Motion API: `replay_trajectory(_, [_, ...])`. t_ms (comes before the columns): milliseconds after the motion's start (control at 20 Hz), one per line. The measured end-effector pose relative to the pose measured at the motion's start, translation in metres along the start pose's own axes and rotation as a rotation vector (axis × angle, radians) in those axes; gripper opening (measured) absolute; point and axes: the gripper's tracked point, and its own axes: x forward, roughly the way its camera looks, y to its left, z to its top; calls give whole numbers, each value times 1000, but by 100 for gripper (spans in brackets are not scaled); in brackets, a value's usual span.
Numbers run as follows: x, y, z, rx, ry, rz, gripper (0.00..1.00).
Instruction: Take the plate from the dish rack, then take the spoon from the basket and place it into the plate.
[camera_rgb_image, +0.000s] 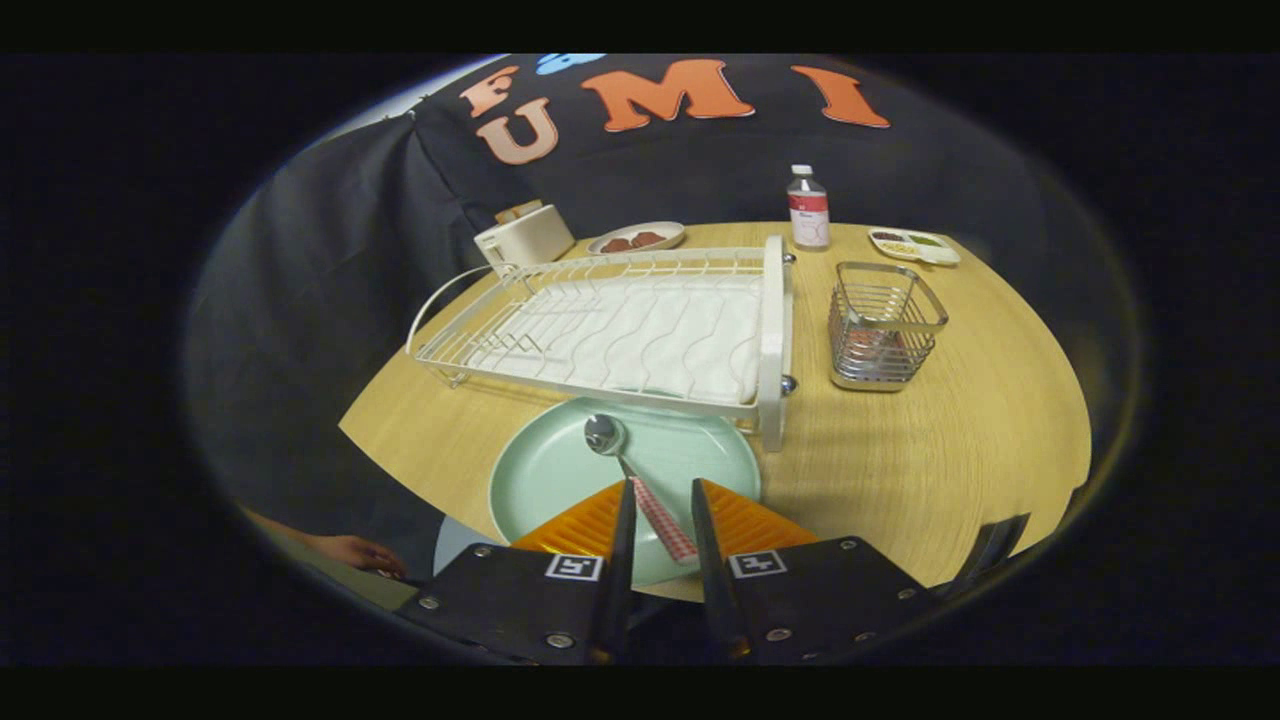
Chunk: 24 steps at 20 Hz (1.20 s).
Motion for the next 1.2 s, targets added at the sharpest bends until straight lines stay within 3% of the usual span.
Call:
replay_trajectory(250, [-23,-7,48,6,-108,-17,39])
replay_trajectory(750, [-138,-10,218,-96,-557,-93,78])
replay_trajectory(1200, [-214,-21,289,-137,-797,-190,94])
